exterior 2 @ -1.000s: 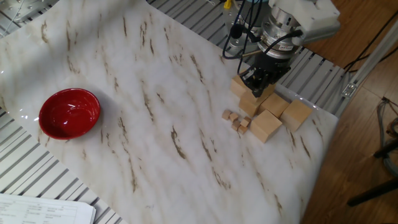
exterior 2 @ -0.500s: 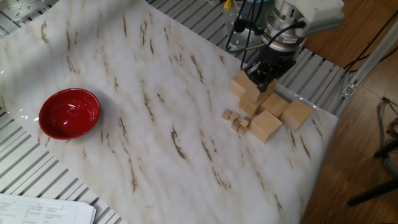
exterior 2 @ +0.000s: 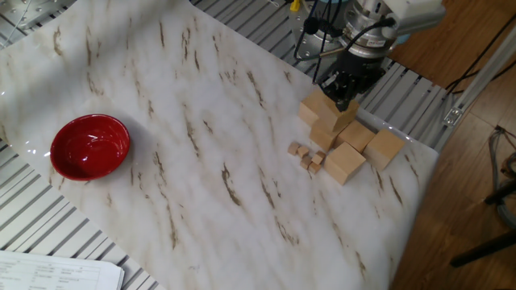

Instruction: Stack the blocks into a pyramid shape

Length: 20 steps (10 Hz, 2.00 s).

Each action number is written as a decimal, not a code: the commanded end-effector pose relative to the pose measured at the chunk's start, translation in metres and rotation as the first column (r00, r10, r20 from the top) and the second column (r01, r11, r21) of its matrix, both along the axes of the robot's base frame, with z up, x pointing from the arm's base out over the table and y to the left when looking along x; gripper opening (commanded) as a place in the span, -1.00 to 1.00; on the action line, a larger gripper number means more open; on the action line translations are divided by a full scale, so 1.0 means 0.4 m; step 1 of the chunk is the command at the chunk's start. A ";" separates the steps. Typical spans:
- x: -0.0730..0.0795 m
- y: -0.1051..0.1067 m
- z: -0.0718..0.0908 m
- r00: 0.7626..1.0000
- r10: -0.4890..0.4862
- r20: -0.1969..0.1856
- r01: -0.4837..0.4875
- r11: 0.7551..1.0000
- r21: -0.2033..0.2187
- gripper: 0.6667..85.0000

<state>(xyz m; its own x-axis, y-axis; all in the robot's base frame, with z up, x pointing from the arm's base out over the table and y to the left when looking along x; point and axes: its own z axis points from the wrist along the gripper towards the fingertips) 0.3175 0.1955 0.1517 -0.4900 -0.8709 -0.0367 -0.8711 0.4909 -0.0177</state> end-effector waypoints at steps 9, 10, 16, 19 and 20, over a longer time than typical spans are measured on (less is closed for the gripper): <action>-0.079 0.006 -0.014 0.997 0.030 -0.070 -0.032 0.999 -0.019 -0.98; -0.076 0.014 -0.014 0.997 0.042 -0.065 -0.042 0.999 -0.006 -0.89; -0.015 0.005 -0.015 0.985 0.169 0.024 -0.168 0.985 -0.028 -0.13; 0.000 -0.025 -0.016 0.973 0.227 0.031 -0.224 0.972 -0.075 0.30; 0.000 -0.016 -0.015 0.974 0.225 0.035 -0.223 0.973 -0.059 0.34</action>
